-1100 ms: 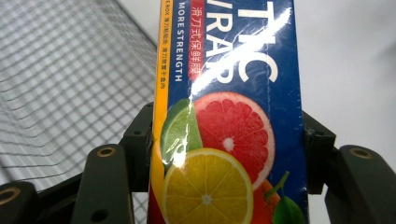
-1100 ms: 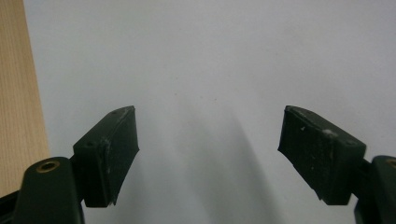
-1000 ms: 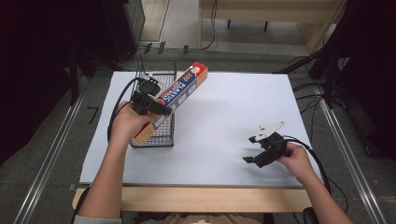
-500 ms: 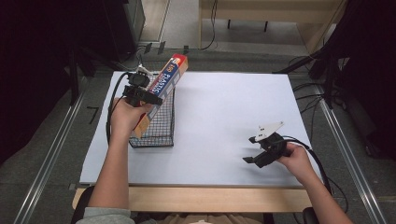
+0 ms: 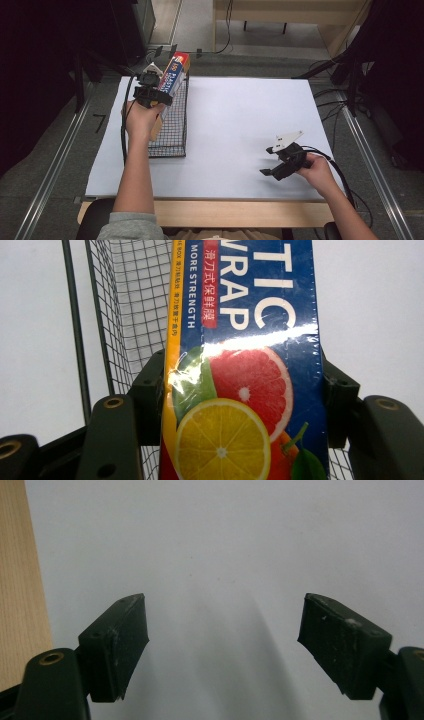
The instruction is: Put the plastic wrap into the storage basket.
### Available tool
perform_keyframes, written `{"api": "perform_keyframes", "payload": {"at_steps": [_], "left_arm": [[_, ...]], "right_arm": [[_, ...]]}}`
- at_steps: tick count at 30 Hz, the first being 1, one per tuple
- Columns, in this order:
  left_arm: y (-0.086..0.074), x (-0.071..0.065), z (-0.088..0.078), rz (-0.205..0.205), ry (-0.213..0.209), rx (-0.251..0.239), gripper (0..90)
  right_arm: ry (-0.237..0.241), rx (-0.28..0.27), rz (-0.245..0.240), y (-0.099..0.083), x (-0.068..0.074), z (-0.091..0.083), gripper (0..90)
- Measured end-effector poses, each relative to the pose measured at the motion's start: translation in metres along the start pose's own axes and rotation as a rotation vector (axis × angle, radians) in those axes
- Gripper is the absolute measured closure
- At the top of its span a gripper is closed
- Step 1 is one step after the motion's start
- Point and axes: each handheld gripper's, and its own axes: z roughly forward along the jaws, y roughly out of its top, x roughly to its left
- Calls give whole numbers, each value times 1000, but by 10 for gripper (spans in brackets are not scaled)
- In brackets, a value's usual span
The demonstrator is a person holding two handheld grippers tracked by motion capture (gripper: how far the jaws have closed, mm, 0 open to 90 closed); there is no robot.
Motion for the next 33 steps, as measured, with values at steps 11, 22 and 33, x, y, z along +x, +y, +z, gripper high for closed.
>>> {"api": "perform_keyframes", "payload": {"at_steps": [11,22,33], "left_arm": [[0,-5,23,-64,43,15,390],[-3,-8,43,-103,49,58,386],[-6,-14,55,-104,27,81,382]], "right_arm": [[-3,-1,-14,1,2,-1,203],[0,0,-29,1,4,-1,203],[-1,3,-36,1,4,-1,203]]}}
